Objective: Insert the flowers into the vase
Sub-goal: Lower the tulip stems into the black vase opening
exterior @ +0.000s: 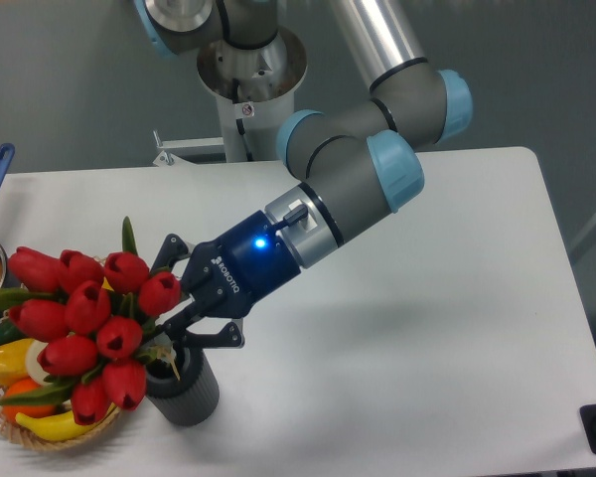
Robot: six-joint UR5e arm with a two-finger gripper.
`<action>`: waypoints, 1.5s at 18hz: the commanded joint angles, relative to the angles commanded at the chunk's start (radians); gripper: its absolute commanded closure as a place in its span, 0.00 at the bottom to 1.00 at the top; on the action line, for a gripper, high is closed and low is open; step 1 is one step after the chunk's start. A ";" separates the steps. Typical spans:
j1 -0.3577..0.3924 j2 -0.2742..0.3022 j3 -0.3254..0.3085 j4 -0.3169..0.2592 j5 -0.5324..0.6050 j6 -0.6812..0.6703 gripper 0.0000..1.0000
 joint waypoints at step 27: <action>-0.005 -0.035 -0.212 0.003 0.018 0.308 0.92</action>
